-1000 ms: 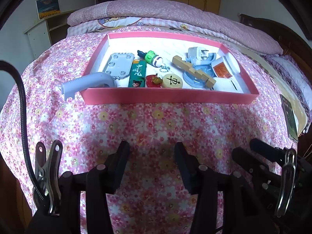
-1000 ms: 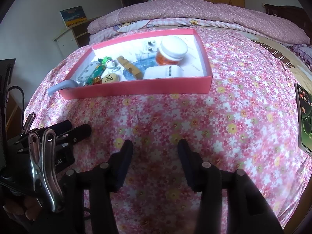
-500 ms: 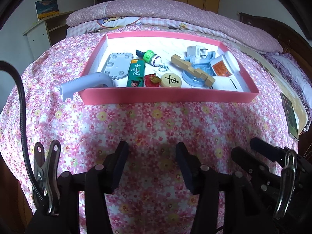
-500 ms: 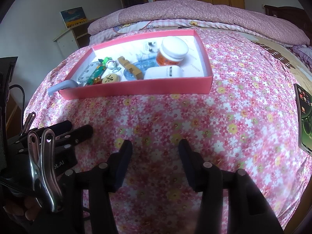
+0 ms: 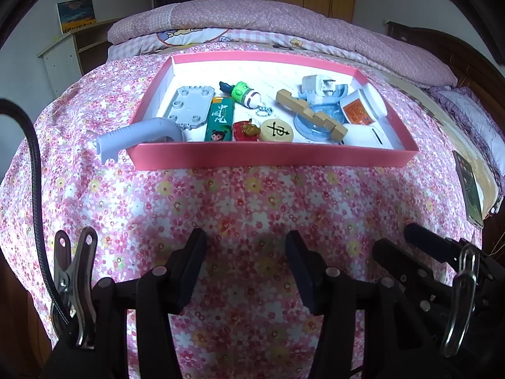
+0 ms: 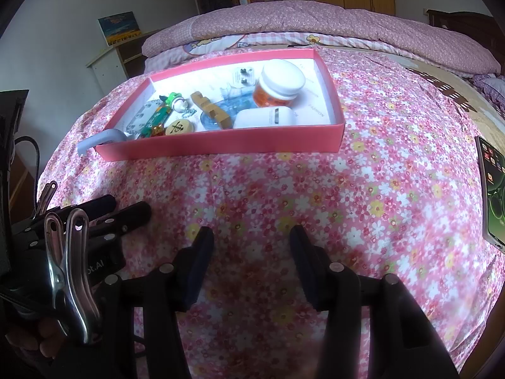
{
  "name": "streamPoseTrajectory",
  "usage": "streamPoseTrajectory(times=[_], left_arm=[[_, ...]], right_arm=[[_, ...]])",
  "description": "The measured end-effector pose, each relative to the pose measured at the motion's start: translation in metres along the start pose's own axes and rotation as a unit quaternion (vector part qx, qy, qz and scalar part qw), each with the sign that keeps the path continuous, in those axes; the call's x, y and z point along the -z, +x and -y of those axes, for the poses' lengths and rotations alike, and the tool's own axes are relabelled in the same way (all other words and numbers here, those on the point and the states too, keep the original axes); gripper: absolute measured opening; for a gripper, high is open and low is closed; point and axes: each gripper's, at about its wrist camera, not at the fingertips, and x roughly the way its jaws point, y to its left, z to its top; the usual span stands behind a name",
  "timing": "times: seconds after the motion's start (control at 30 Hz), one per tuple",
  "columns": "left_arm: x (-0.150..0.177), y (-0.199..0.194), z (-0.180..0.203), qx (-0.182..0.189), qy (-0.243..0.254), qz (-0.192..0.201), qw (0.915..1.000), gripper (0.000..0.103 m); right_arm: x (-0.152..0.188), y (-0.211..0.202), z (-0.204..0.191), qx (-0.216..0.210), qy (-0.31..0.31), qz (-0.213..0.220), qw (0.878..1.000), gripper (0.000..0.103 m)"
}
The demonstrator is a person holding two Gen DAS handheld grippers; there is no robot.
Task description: Organize rigid objects
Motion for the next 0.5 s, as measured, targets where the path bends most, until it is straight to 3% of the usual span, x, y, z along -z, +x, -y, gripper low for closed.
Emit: streamPoseTrajectory(times=[0.5], left_arm=[[0.0001,0.0003,-0.0001,0.0,0.0,0.0,1.0,0.055]], right_arm=[[-0.0003,0.0003,0.0006,0.001,0.002,0.002,1.0,0.053]])
